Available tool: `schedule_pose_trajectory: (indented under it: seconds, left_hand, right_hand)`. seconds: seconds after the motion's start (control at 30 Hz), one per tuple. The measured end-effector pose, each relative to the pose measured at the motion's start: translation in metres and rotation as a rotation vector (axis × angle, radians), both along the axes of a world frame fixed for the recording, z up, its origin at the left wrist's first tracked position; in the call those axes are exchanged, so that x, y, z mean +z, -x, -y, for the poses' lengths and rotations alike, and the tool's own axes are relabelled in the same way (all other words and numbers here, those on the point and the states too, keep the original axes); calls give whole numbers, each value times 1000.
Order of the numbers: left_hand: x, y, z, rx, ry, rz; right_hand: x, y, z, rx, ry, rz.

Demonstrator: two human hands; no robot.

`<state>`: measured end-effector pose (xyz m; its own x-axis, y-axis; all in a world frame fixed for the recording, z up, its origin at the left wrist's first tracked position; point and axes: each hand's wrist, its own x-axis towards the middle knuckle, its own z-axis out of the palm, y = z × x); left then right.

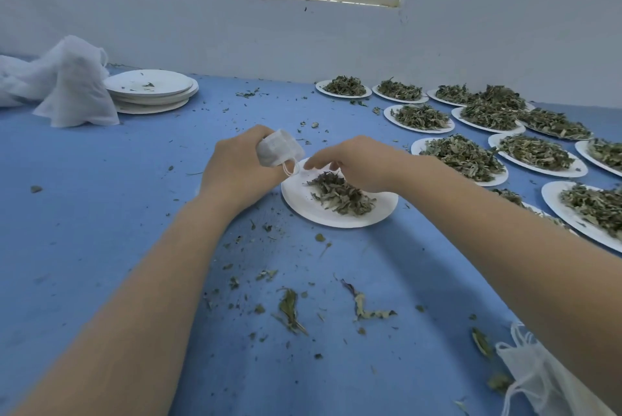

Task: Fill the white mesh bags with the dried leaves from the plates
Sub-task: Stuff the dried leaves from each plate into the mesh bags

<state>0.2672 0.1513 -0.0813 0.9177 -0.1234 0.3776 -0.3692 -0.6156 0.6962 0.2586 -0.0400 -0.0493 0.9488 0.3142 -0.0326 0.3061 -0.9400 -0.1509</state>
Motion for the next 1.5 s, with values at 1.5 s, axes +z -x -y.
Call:
schedule_pose_trajectory:
  seconds: [1.5]
  left_hand:
    - [13,9,30,-106,161,-98]
  right_hand:
    - [3,10,-53,-341,-1401,711]
